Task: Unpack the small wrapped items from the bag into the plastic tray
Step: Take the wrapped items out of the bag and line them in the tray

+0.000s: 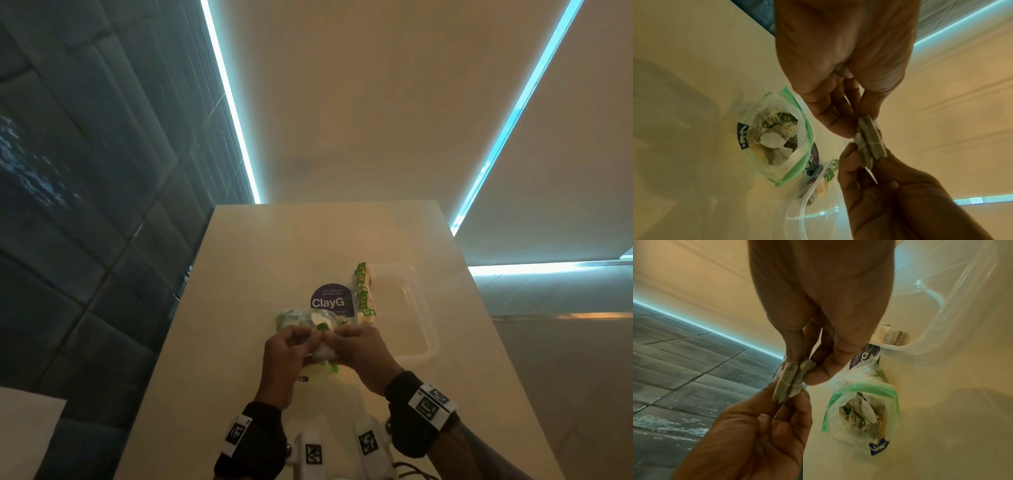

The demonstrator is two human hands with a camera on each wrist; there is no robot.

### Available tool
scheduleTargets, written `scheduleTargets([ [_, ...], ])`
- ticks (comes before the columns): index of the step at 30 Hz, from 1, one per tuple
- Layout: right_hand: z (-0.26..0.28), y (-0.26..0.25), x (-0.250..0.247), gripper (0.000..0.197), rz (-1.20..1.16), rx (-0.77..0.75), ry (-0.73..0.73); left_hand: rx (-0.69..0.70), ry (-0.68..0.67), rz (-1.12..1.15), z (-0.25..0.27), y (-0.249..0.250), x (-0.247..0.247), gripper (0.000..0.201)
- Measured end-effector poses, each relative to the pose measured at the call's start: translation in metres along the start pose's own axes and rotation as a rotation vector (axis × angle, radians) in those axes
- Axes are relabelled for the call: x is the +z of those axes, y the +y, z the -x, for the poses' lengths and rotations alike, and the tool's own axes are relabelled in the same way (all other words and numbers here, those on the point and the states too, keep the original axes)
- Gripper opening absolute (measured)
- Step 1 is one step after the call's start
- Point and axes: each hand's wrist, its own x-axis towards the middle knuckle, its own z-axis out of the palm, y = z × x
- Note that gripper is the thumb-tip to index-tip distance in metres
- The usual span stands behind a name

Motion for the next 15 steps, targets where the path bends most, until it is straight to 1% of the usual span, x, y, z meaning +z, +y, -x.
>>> scheduleTargets([
  [3, 0.002, 0.002, 0.002, 0.022, -0.050, -0.015, -0.026, -0.005, 0.003, 0.007, -0.004, -0.003, -0.005, 0.020],
  [4, 0.002, 0.003, 0.002, 0.022, -0.052, -0.011, -0.026, -0.004, -0.007, -0.004, -0.004, -0.003, -0.006, 0.020],
  [7, -0.001, 0.006, 0.000, 0.031, -0.018, 0.009, 0.007, -0.022, -0.029, -0.013, -0.001, 0.003, -0.006, 0.014],
  [9, -0.005, 0.006, -0.006, 0.032, -0.024, 0.006, 0.052, -0.050, 0.039, -0.068, -0.003, -0.001, -0.010, 0.011],
  [11, -0.006, 0.004, -0.012, 0.027, -0.042, -0.010, 0.085, -0.058, 0.122, -0.213, -0.008, -0.013, -0.019, 0.013],
  [12, -0.006, 0.003, -0.013, 0.023, -0.049, -0.015, 0.095, -0.052, 0.142, -0.323, -0.010, -0.018, -0.023, 0.013],
  [13, -0.006, 0.002, -0.015, 0.019, -0.053, -0.019, 0.103, -0.036, 0.154, -0.443, -0.010, -0.021, -0.024, 0.014],
  [15, -0.006, 0.001, -0.019, 0.017, -0.051, -0.025, 0.120, 0.023, 0.137, -0.674, -0.007, -0.025, -0.021, 0.022],
])
